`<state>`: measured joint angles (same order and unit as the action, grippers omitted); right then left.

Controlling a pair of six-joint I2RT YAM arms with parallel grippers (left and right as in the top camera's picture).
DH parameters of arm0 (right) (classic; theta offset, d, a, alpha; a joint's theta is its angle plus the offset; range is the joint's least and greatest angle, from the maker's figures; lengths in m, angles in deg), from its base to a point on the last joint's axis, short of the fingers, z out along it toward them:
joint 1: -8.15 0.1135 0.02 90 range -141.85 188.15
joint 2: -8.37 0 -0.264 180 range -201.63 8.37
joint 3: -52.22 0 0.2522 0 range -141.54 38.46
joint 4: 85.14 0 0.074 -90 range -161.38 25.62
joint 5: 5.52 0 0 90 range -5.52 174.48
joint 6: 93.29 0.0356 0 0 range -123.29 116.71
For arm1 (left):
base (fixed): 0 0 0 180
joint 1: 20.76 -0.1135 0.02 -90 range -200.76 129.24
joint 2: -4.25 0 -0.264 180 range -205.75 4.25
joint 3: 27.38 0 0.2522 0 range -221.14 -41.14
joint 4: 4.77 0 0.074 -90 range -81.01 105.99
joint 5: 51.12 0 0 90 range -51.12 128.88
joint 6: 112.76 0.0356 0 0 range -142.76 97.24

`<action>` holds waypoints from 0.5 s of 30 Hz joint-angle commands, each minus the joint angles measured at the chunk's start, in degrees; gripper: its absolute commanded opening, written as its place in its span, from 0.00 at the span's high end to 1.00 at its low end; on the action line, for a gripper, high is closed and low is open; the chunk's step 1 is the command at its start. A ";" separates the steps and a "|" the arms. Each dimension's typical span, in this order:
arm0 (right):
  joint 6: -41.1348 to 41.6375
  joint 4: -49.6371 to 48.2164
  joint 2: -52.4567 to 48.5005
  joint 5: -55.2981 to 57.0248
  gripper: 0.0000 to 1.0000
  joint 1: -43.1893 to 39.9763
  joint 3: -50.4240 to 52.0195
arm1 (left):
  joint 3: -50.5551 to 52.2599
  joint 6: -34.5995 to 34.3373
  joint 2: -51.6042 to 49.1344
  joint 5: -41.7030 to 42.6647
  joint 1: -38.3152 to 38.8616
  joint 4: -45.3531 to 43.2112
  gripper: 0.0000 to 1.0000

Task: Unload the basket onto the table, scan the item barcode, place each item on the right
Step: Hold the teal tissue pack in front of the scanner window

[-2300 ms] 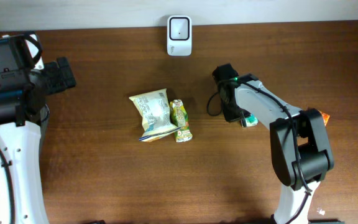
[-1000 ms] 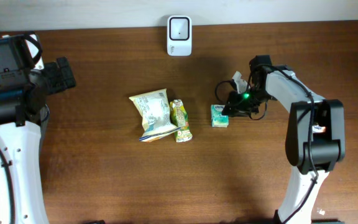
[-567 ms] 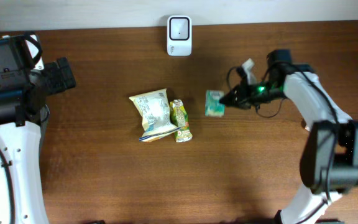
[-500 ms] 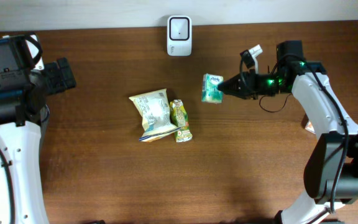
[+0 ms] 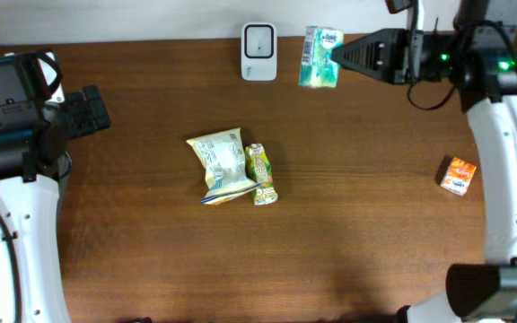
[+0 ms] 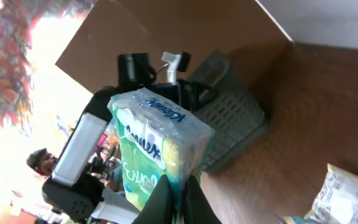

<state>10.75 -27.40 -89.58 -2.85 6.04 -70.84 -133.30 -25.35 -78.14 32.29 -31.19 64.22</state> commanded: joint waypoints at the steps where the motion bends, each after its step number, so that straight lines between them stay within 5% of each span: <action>1: -0.28 3.48 0.63 20.68 0.96 0.52 -0.92 | -0.59 0.33 0.24 0.37 -0.24 0.04 0.01; 2: -1.33 8.11 0.24 46.34 0.96 4.00 -0.92 | -0.59 0.33 0.24 0.35 -0.24 0.04 0.01; 6: -3.37 9.14 -3.93 82.27 0.96 16.31 -6.40 | -0.59 0.33 0.24 0.37 -0.24 0.04 0.01; 10: -16.28 6.19 -19.71 104.54 0.96 24.81 -19.56 | -0.59 0.33 0.24 0.37 -0.22 0.04 0.01; 15: -45.90 -17.51 -37.59 122.27 0.96 30.60 -20.15 | -0.59 0.33 0.24 0.37 -0.24 0.04 0.01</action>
<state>-21.66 -41.06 -124.20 110.41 35.72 -90.07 -133.30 -25.35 -78.14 32.29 -31.19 64.35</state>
